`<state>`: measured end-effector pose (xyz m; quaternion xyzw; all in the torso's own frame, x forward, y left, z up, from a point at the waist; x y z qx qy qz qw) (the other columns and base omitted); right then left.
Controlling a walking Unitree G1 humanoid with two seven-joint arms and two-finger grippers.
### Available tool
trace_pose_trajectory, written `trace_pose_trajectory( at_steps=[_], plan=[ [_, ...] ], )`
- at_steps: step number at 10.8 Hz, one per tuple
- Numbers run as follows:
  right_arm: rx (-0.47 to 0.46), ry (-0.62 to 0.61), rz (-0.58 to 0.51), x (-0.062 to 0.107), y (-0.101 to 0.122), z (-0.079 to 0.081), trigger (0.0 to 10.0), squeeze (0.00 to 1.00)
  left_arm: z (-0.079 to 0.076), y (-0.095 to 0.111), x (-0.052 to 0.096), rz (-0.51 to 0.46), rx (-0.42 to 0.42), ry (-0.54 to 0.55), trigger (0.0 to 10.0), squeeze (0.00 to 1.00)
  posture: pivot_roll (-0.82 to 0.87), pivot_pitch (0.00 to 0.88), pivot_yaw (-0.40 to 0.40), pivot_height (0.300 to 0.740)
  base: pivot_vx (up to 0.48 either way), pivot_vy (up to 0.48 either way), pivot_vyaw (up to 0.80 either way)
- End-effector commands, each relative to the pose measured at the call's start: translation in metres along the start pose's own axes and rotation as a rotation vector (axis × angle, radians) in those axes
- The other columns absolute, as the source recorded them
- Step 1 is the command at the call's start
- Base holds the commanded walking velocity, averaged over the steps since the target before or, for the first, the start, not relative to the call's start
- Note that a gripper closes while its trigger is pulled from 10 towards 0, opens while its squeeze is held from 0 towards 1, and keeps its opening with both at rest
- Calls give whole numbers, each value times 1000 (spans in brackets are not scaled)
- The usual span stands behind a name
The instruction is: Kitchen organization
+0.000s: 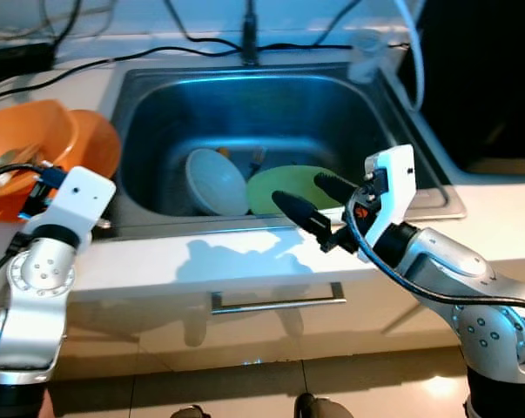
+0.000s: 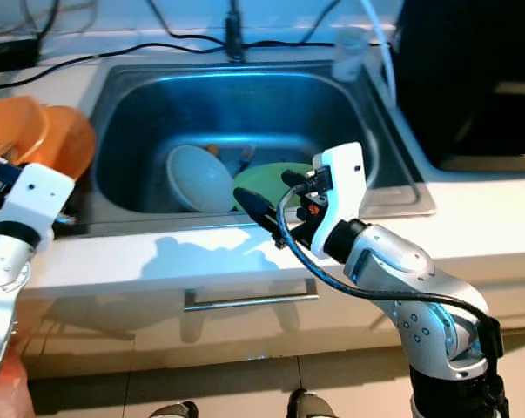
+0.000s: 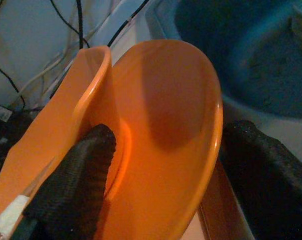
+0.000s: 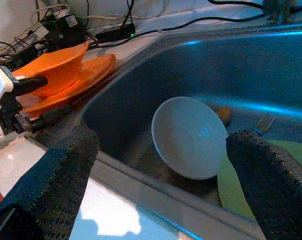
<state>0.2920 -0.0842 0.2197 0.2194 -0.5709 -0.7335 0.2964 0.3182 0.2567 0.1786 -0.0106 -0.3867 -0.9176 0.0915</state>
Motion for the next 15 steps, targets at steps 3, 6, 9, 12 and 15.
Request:
trace_pose_trajectory(
  at_steps=[3, 6, 9, 12, 15],
  plan=[
    [17, 16, -14, -2, 4, 1, 10000, 0, -52, -10, 3, 60, 74, -193, 10000, 1000, 64, 166, -23, 740, 0, 0, 0],
    [23, 17, -23, -5, 7, 0, 10000, 0, -62, 9, -2, 14, 116, -215, 10000, 1000, 64, 146, -15, 740, 0, 0, 0],
    [33, 13, -36, -7, 10, -2, 10000, 0, -73, 43, -2, -104, 184, -233, 10000, 1000, 64, 124, -9, 740, 0, 0, 0],
    [44, 14, -50, -12, 12, -5, 10000, 0, -69, 69, -5, -251, 212, -171, 10000, 1000, 63, 101, -8, 740, 0, 0, 0],
    [52, 13, -59, -14, 14, -6, 10000, 0, -42, 84, -10, -367, 221, 15, 10000, 1000, 64, 83, -6, 740, 0, 0, 0]
  ],
)
Point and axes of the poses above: a point about 5 cm out from each wrist's last joint towards the gripper, its own x axis pointing back from the gripper into the wrist, its own y axis along the axis of the wrist's last joint, z = x × y, the point moved 4 cm from there along -x, pointing out of the wrist towards the gripper, and after that the axes turned 3 degrees about -x, right-handed, at the moved point
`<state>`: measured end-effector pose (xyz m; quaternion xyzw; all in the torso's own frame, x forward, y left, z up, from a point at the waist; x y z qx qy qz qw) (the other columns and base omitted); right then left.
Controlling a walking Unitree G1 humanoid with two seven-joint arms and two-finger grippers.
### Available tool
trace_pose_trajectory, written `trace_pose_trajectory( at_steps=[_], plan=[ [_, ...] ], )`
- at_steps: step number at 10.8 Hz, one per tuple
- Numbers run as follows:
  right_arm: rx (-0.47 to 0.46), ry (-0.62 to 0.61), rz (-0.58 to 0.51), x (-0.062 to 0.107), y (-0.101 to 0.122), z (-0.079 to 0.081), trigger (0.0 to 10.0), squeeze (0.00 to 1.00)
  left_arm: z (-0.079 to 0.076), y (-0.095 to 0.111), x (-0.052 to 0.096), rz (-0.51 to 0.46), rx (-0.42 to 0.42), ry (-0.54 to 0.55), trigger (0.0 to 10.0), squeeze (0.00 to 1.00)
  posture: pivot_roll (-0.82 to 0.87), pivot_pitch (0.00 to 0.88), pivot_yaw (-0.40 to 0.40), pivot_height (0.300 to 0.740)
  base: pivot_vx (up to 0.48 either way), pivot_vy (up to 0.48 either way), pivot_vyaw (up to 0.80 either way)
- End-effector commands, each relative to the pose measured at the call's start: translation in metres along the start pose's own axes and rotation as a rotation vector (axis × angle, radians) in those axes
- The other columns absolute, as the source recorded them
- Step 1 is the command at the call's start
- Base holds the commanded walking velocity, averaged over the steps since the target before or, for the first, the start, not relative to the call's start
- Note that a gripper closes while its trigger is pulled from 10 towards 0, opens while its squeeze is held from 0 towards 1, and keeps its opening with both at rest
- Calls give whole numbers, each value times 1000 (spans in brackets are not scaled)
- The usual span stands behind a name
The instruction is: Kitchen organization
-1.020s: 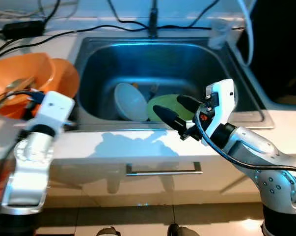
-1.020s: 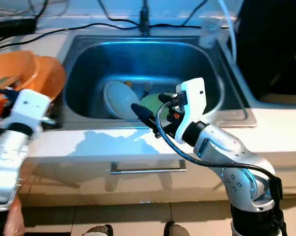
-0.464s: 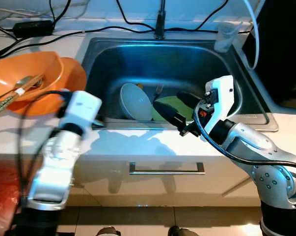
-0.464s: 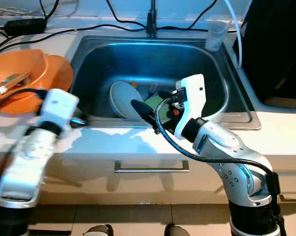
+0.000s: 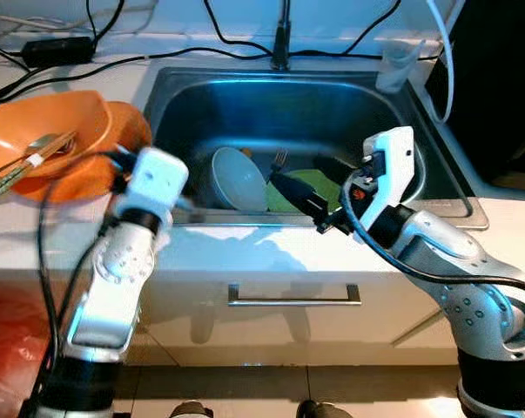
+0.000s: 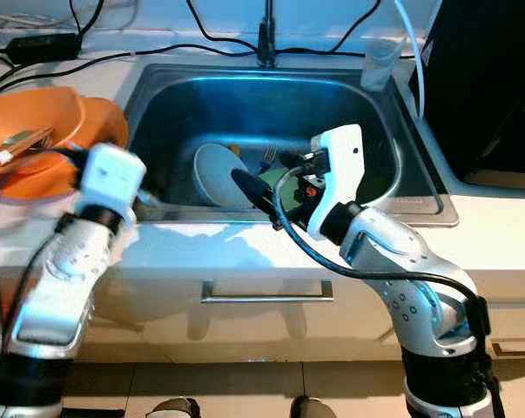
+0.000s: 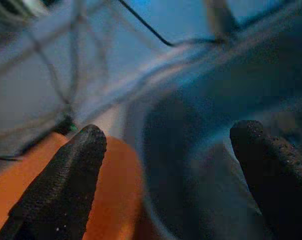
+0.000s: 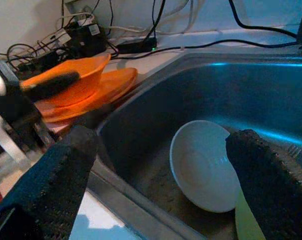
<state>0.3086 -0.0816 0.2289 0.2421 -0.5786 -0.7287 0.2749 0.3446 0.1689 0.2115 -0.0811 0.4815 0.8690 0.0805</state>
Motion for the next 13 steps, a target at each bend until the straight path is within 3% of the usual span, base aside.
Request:
trace_pose_trajectory(
  at_steps=[1, 3, 6, 10, 13],
  plan=[
    [12, 7, -10, -2, 3, 0, 10000, 0, 12, -3, 0, -5, -13, 72, 10000, 1000, 71, 83, -10, 740, 0, 0, 0],
    [8, 24, -10, -8, 1, -1, 10000, 0, 39, -14, 9, -14, -56, 215, 10000, 1000, 95, 76, -32, 740, 0, 0, 0],
    [18, 26, -15, -12, 3, -5, 10000, 0, 60, -21, 11, -3, -88, 318, 10000, 1000, 100, 69, -42, 740, 0, 0, 0],
    [16, 46, -16, -17, 1, -5, 10000, 0, 63, -8, 13, -55, -89, 355, 10000, 1000, 119, 54, -53, 740, 0, 0, 0],
    [-10, 185, 55, -13, -17, 12, 10000, 0, 68, -5, 11, -55, -97, 384, 10000, 1000, 118, 50, -45, 740, 0, 0, 0]
  ],
)
Point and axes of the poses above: a point about 5 cm out from each wrist's last joint towards the gripper, its own x axis pointing back from the gripper into the wrist, its own y axis along the axis of the wrist's last joint, z = x × y, the point moved 4 cm from there along -x, pointing out of the wrist towards the gripper, and after that the axes turned 3 degrees about -x, right-handed, at the moved point
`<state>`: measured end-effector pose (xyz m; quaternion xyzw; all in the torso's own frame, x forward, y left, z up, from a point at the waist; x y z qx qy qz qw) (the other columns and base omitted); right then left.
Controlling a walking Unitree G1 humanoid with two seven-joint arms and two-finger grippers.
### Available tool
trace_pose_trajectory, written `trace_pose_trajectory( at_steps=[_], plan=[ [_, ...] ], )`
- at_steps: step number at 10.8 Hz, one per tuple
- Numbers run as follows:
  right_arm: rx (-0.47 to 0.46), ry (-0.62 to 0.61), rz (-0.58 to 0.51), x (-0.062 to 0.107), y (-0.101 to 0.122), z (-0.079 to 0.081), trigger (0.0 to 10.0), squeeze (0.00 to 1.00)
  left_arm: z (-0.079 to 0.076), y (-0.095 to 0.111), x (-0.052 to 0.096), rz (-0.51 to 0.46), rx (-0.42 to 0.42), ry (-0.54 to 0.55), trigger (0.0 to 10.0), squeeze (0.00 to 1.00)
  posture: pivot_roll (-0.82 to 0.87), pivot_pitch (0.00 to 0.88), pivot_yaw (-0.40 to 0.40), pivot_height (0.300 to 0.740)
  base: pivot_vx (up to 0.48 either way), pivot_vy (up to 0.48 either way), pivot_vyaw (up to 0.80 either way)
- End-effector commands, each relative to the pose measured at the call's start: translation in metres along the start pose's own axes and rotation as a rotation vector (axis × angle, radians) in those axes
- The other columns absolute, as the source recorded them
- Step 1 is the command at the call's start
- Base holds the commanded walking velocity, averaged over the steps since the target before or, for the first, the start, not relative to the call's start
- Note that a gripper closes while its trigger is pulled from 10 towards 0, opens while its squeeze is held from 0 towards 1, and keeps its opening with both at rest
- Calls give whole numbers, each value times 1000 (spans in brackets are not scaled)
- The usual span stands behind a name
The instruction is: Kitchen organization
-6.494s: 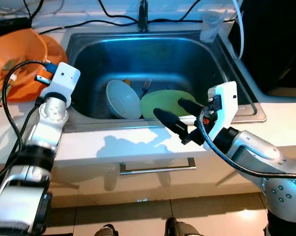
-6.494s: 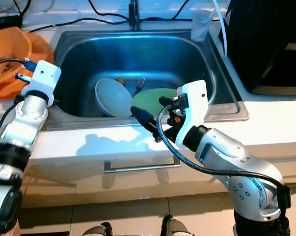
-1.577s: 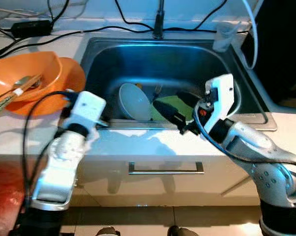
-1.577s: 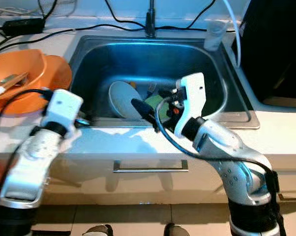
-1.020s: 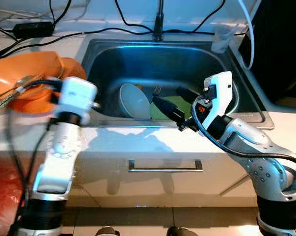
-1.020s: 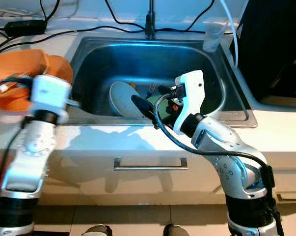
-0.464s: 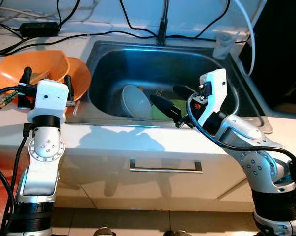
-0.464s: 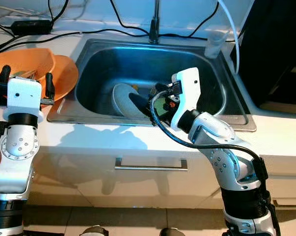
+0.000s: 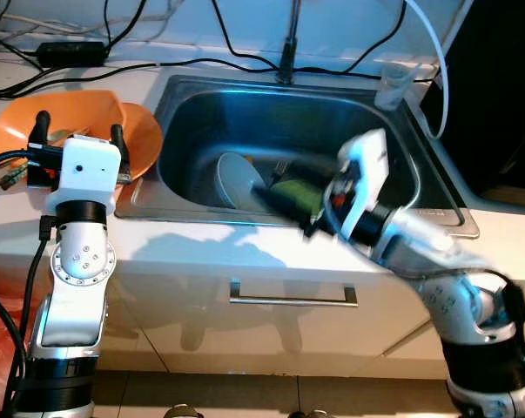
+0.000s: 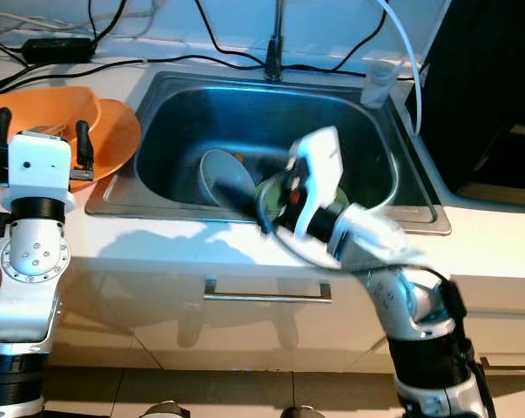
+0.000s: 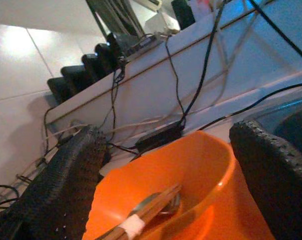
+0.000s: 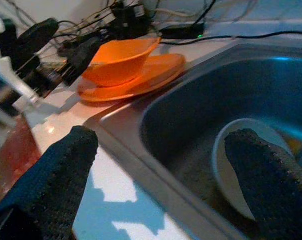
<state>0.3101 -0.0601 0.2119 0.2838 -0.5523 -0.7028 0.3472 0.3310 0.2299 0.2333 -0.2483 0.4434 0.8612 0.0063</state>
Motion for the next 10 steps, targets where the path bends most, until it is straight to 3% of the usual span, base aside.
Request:
trace_pose_trajectory(
  at_steps=[1, 3, 6, 7, 8, 9, 10],
  plan=[
    [7, 18, -1, 1, 2, 2, 10000, 0, 12, 8, -6, -17, -12, 61, 10000, 1000, 126, 48, -48, 740, 0, 0, 0],
    [14, 51, 2, -1, 0, 5, 10000, 0, 24, 10, -7, 4, -22, 120, 10000, 1000, 149, 46, -52, 740, 0, 0, 0],
    [20, 41, -17, -3, 0, 2, 10000, 0, 21, 11, -6, 7, -11, 108, 10000, 1000, 151, 43, -45, 740, 0, 0, 594],
    [19, 38, -18, -2, 0, 1, 10000, 0, 21, 12, -7, 7, -9, 105, 10000, 890, 148, 44, -41, 740, 0, 0, 800],
    [18, 25, -19, -1, -1, -1, 10000, 0, 20, 15, -9, 4, -5, 100, 10000, 502, 145, 46, -37, 740, 0, 0, 800],
    [14, -12, -23, 0, -1, -7, 10000, 0, 20, 18, -12, 0, 2, 92, 10000, 0, 144, 49, -33, 740, 0, 0, 0],
    [10, -36, -29, 1, -1, -11, 10000, 0, 20, 19, -13, 0, 14, 87, 10000, 0, 144, 50, -32, 740, 0, 0, 0]
  ],
)
Point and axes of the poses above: a point about 5 cm out from each wrist's last joint towards the gripper, its own x axis pointing back from the gripper into the wrist, its own y axis along the axis of the wrist's last joint, z = x × y, the point moved 4 cm from there along -x, pointing out of the wrist towards the gripper, and after that the axes turned 3 degrees about -x, right-handed, at the moved point
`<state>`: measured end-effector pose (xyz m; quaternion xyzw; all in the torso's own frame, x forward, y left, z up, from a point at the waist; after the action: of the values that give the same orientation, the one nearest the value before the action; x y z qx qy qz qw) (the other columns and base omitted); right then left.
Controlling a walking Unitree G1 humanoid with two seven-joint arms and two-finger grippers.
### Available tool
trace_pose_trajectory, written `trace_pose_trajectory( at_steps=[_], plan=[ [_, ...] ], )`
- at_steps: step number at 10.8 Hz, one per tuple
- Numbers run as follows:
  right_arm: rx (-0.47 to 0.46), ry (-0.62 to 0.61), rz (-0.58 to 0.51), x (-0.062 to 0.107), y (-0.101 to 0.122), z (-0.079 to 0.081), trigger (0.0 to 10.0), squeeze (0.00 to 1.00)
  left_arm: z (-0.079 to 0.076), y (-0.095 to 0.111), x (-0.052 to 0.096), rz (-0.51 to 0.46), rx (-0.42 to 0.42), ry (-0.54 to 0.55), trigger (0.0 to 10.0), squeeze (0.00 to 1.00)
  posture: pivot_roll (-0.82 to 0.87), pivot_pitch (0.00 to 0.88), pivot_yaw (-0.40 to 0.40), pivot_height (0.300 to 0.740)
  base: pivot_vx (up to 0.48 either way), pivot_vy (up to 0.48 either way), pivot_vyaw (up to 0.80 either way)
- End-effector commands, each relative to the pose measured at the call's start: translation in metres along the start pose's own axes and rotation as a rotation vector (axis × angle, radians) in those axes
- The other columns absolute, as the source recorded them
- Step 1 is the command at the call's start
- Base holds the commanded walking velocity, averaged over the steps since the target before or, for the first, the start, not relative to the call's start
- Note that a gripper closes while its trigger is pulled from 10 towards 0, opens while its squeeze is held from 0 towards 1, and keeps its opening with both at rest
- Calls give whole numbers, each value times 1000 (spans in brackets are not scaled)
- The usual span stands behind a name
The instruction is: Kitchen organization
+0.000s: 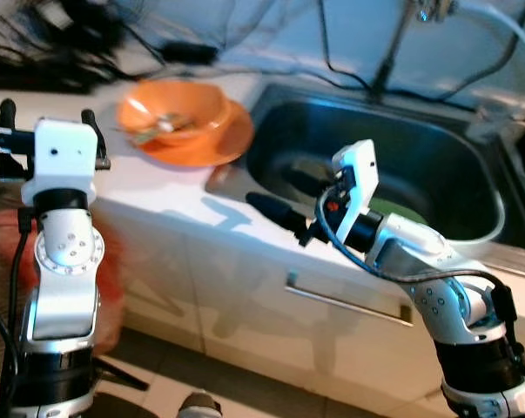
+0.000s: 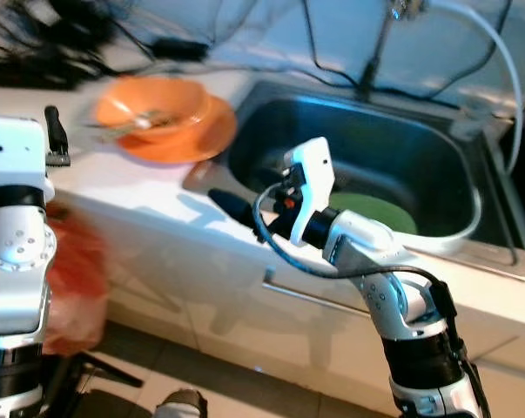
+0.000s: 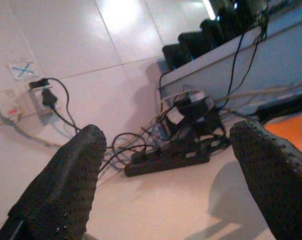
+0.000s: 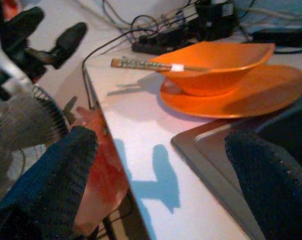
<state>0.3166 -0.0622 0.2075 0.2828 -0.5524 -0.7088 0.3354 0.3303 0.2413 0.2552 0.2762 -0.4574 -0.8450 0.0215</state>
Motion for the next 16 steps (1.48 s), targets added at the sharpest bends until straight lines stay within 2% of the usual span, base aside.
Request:
trace_pose_trajectory(
  at_steps=[1, 4, 6, 7, 13, 16],
  plan=[
    [6, -41, -23, 3, 4, -8, 10000, 0, -4, 9, -3, -18, 46, -30, 10000, 0, 141, 52, -30, 740, 0, 0, 0],
    [5, -57, -46, 4, 9, -9, 10000, 0, -27, -6, -3, 60, 206, -160, 10000, 0, 131, 54, -28, 740, 0, 0, 0],
    [6, -62, -44, 5, 9, -8, 10000, 0, -36, -17, 0, 130, 335, -174, 10000, 0, 120, 62, -32, 740, 0, 0, 0],
    [7, -63, -43, 6, 9, -7, 10000, 0, -41, -20, 0, 149, 374, -189, 10000, 0, 115, 66, -32, 740, 0, 0, 0],
    [8, -69, -31, 10, 9, -2, 10000, 0, -67, -12, -2, 143, 487, -264, 10000, 0, 79, 98, -28, 740, 0, 0, 0],
    [4, -83, -25, 13, 8, -3, 10000, 0, -66, -16, -6, 151, 508, -239, 10000, 0, 74, 102, -31, 740, 0, 0, 0]
  ],
)
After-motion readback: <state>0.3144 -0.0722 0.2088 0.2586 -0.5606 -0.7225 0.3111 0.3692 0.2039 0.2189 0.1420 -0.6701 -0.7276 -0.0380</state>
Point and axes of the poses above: a point about 5 cm out from each wrist's last joint towards the gripper, its own x axis pointing back from the gripper into the wrist, its own y axis along the axis of the wrist's last joint, z = x × y, the point moved 4 cm from there along -x, pointing out of the wrist towards the gripper, and after that the axes turned 3 degrees about -x, right-handed, at the moved point
